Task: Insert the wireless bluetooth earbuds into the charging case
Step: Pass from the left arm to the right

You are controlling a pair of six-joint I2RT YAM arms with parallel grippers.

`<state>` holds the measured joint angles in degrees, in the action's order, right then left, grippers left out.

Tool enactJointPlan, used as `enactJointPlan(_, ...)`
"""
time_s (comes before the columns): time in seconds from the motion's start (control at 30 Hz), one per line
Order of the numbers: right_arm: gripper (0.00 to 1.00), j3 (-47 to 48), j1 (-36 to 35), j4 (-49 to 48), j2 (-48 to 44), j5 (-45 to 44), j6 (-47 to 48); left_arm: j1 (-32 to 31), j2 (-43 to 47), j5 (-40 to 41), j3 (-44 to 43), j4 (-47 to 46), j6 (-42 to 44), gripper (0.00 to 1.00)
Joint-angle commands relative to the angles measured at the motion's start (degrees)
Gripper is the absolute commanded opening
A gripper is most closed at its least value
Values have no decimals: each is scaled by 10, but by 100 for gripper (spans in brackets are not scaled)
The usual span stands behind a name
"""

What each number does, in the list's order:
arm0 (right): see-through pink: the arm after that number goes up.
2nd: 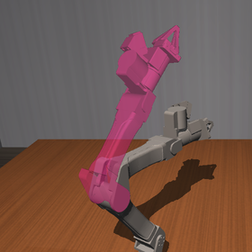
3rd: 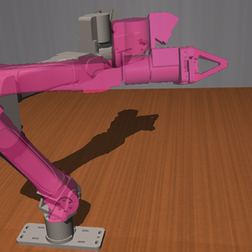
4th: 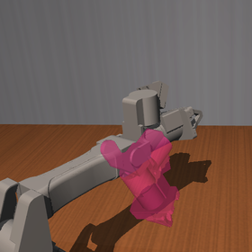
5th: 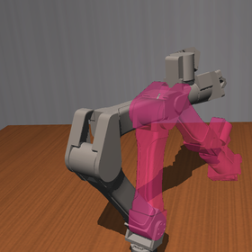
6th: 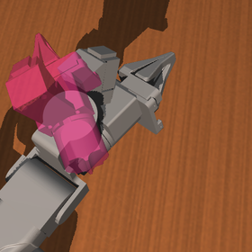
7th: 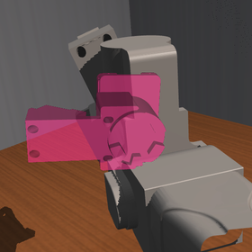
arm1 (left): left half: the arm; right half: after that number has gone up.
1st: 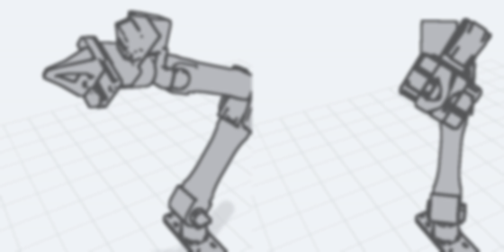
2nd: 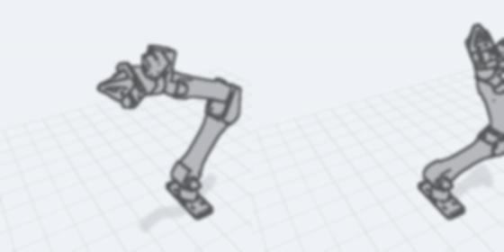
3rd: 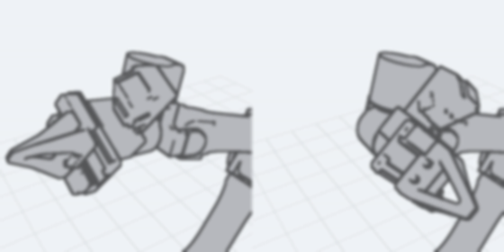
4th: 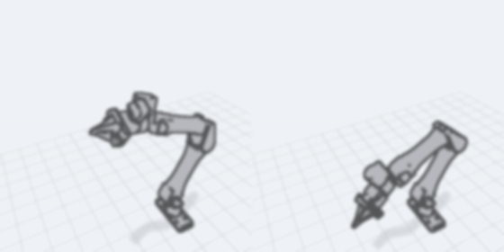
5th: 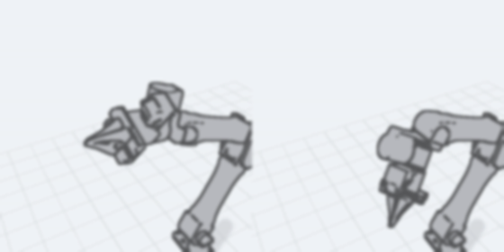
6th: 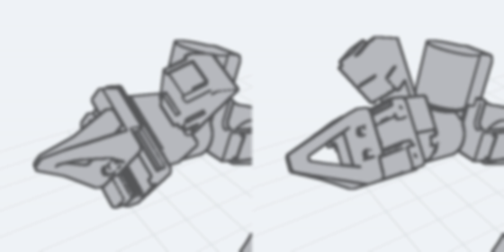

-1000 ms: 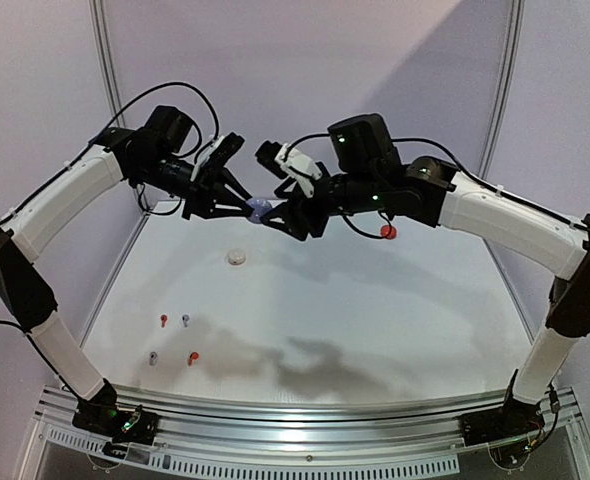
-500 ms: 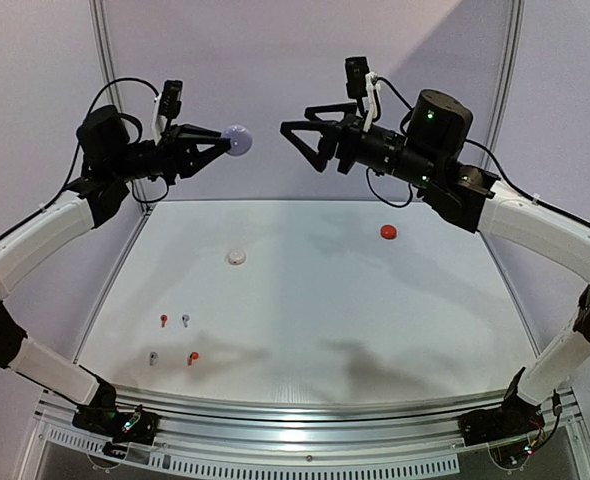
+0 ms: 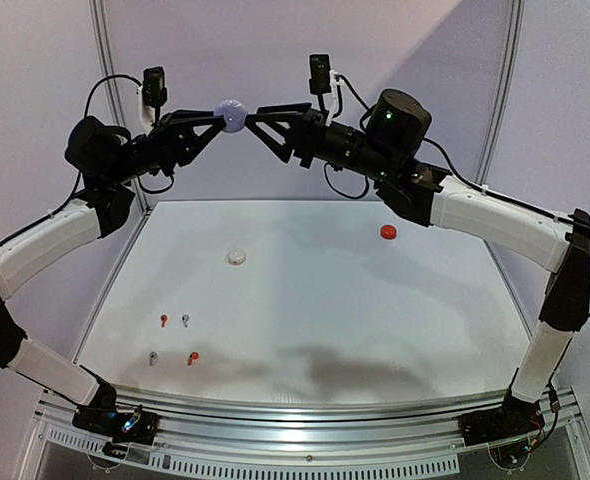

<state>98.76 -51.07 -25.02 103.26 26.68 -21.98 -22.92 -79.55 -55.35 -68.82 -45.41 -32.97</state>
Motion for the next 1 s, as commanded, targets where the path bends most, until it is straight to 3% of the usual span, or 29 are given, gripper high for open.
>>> enactJointPlan(0.0,53,20,-5,-22,18,18,-14,-9,-7,1,10,-31,-16,0)
enactJointPlan(0.23,44,59,-5,11,39,36,-9,-11,-9,1,12,-35,-15,0)
enactJointPlan(0.57,8,83,-4,39,53,55,-1,-12,-10,-4,15,-42,-8,0)
enactJointPlan(0.8,0,82,-4,89,39,51,36,-10,-11,-9,20,-31,8,0)
enactJointPlan(0.83,0,82,-5,108,36,47,46,-9,-10,-14,23,-25,20,8)
enactJointPlan(0.93,0,82,-5,168,19,27,85,-3,-4,-52,34,14,96,51)
enactJointPlan(0.97,0,83,-5,193,10,17,97,-1,-1,-70,35,43,136,59)
